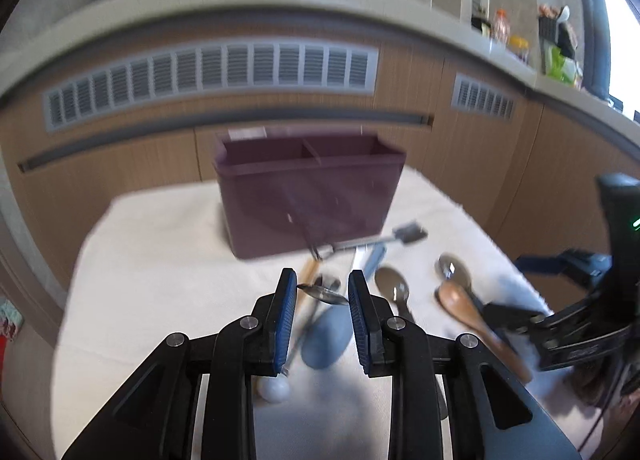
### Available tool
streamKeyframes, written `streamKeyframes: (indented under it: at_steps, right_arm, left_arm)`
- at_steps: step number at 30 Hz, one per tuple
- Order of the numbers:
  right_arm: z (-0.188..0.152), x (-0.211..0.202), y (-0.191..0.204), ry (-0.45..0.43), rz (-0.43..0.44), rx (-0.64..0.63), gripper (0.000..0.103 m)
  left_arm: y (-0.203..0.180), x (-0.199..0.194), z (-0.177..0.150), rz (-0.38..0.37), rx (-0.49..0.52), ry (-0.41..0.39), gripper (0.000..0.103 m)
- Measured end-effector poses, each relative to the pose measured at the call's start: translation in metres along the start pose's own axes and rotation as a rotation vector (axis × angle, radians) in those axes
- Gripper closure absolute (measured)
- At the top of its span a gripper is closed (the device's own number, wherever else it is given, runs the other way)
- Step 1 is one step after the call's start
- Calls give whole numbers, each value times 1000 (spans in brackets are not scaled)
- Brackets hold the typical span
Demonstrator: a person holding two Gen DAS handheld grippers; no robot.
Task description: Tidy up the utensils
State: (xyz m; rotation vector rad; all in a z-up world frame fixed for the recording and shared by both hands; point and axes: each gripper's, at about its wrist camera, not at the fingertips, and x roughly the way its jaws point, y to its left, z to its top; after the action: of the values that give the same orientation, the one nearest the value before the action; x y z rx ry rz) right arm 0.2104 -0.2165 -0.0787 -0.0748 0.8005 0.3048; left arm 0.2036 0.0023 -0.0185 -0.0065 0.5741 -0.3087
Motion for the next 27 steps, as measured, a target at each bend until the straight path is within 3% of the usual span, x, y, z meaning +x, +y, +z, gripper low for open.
streamKeyframes:
  at_steps: [1, 2, 7, 11, 13, 14, 16, 21, 23, 27]
  right_arm:
    - [2, 4, 4, 19, 10, -1, 52]
    - [3, 8, 6, 35, 20, 2, 54]
    - [4, 27, 18, 94, -19, 3, 55]
    - [6, 40, 24, 115, -99, -17, 57]
    - [8, 44, 28, 131, -114, -34, 64]
    - [9, 47, 28, 150, -106, -34, 76]
    - [10, 44, 29, 150, -108, -35, 76]
    - [13, 7, 27, 60, -61, -17, 77]
    - [14, -14, 26, 9, -48, -11, 77]
    - [17, -47, 27, -61, -42, -7, 77]
  left_arm:
    - [1, -4, 2, 2, 1, -12, 76]
    - [3, -9, 4, 2, -3, -24, 76]
    - [15, -24, 6, 3, -31, -50, 76]
    - [22, -30, 4, 7, -42, -58, 77]
    - [26, -31, 5, 7, -49, -58, 77]
    - [26, -32, 4, 10, -52, -56, 77]
    - [29, -33, 5, 11, -57, -48, 77]
    - [26, -45, 8, 22, -41, -57, 78]
    - [23, -52, 10, 26, -32, -70, 85]
    - [17, -68, 15, 37, -24, -102, 88]
